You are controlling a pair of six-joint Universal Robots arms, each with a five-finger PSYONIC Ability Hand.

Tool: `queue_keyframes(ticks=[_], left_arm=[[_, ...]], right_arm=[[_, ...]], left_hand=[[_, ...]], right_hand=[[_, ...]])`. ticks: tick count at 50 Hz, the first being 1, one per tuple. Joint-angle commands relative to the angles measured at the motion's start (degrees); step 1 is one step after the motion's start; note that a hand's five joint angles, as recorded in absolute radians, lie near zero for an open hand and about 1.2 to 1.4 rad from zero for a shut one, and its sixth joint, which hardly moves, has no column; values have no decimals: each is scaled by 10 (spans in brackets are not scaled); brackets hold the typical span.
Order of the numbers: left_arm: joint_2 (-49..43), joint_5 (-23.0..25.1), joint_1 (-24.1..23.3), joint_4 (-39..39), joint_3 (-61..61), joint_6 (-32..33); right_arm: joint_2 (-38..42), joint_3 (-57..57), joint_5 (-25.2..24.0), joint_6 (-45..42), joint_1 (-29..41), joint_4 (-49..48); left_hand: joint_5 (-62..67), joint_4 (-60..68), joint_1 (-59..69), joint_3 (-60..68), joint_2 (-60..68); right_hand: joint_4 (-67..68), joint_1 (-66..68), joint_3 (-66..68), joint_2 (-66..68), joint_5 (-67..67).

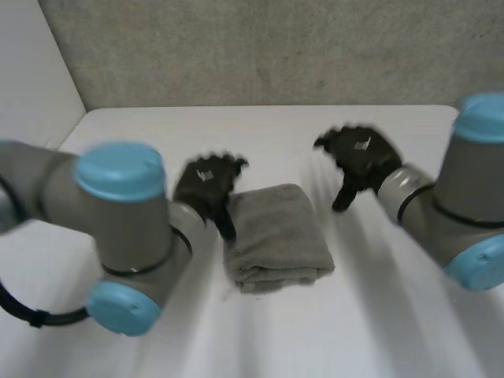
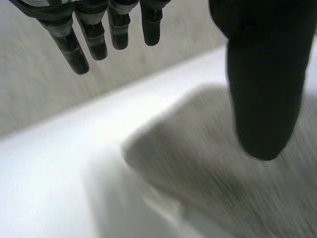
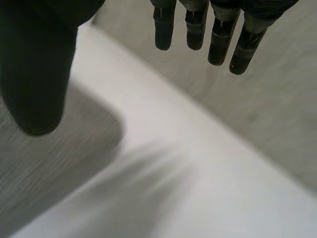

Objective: Fold the towel.

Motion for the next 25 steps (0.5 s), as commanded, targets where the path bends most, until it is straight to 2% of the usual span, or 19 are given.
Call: queue_keyframes(ticks=[1, 3, 8, 25], left_arm=[[179, -15, 67, -34, 3, 0], [212, -25, 80, -49, 3, 0], [297, -37, 110, -99, -9, 0], [324, -36, 113, -112, -43, -6]], right_arm=[[-119, -12, 70, 45, -3, -5], [-167, -12, 99, 55, -7, -5], [-204, -4, 128, 56, -7, -2], [-237, 30, 130, 53, 1, 0]], left_hand=[[-13, 5, 3, 7, 6], [-13, 5, 3, 7, 6], [-13, 5, 3, 7, 6], [-13, 5, 3, 7, 6]], right_hand=[[-35, -18, -24, -35, -37], [-35, -18, -24, -35, -37], [-35, -18, -24, -35, -37], [-35, -18, -24, -35, -37]])
